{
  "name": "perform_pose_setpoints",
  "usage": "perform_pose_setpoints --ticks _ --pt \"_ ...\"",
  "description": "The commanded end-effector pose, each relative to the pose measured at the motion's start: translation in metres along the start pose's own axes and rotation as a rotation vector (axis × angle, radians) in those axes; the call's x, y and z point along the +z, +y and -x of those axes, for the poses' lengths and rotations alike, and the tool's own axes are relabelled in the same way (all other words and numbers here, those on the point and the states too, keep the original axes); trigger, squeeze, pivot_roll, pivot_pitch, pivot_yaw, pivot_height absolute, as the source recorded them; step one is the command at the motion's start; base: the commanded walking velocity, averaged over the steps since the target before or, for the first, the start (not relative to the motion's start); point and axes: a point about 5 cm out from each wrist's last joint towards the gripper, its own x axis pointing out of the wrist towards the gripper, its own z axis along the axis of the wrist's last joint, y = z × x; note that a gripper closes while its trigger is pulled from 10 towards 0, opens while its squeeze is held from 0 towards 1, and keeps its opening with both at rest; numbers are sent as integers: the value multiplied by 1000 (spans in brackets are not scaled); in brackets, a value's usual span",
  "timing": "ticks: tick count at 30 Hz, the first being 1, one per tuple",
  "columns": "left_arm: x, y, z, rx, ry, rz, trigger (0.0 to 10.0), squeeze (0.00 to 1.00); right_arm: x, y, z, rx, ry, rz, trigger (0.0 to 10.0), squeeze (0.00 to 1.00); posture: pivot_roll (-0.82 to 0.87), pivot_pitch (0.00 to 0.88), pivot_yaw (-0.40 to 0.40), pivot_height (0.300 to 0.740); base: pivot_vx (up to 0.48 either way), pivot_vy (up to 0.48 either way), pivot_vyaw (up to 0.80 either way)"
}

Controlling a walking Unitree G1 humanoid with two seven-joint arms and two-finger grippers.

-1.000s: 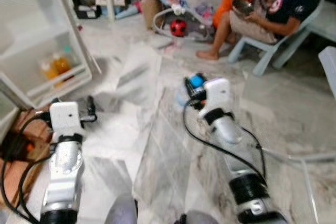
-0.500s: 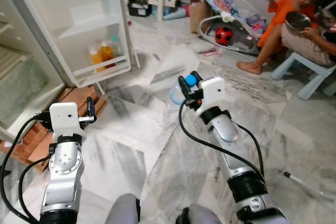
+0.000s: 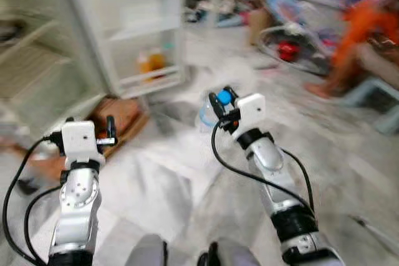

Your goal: Restocking fridge

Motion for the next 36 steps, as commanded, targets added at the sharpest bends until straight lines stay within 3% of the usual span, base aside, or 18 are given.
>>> perform_pose_setpoints --ticks 1,7,17,26,36 --pt "1 -5 2 -26 -12 13 10000 0 5 -10 3 -27 -26 15 10000 0 83 90 -91 740 0 480 788" --pt "1 -9 2 -50 -14 18 10000 0 5 -9 2 -30 -30 15 10000 0 78 85 -92 740 0 477 764" --pt "7 -16 4 -111 -50 39 10000 0 2 -19 0 -101 2 33 10000 0 77 93 -95 740 51 420 0" --pt "12 -25 6 -194 -79 73 10000 0 -1 -15 -1 -102 29 35 10000 0 75 97 -97 740 28 0 0" --pt "14 -28 7 -233 -87 80 10000 0 1 -22 -3 -133 15 61 10000 0 73 98 -99 740 467 0 -41"
